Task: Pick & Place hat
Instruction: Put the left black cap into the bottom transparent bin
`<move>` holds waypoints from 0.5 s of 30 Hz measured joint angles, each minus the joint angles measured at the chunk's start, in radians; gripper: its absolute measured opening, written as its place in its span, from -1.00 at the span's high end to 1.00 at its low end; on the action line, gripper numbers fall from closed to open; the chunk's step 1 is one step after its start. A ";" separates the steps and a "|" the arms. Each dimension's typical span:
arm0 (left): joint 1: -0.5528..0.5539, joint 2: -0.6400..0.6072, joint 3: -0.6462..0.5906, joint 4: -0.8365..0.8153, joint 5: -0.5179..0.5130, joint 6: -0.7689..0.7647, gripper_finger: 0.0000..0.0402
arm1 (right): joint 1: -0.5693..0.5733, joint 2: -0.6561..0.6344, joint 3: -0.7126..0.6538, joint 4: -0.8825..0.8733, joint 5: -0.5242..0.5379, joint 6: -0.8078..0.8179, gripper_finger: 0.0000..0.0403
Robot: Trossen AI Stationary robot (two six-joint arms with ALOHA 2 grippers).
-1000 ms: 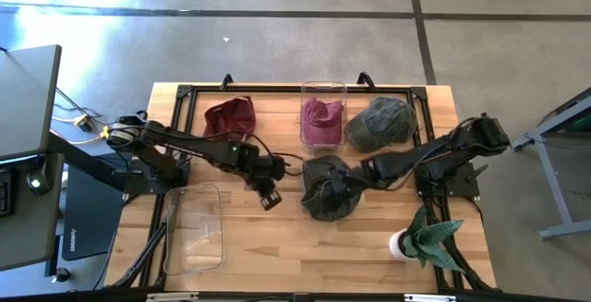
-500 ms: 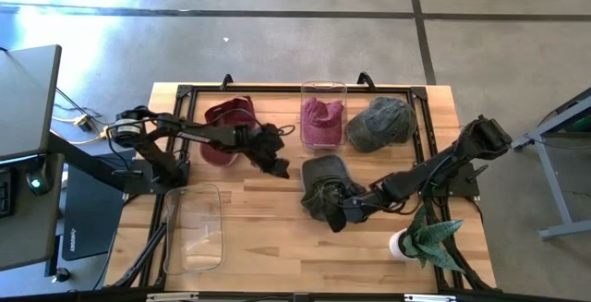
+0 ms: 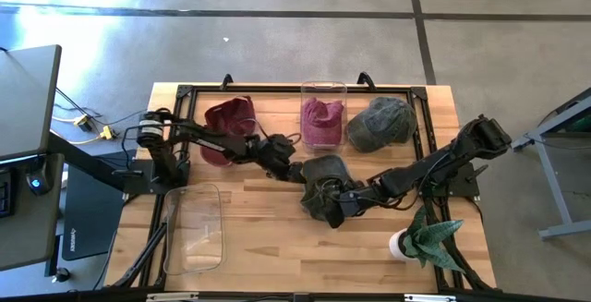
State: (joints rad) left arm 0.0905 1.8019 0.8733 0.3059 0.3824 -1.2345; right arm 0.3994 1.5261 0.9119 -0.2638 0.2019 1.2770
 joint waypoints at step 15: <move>-0.047 0.101 0.108 -0.018 -0.022 0.088 0.95 | 0.052 0.000 0.000 -0.029 0.038 0.009 0.98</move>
State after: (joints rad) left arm 0.0437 1.9025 0.9814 0.2874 0.3600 -1.1470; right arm 0.4512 1.5265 0.9119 -0.2926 0.2396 1.2864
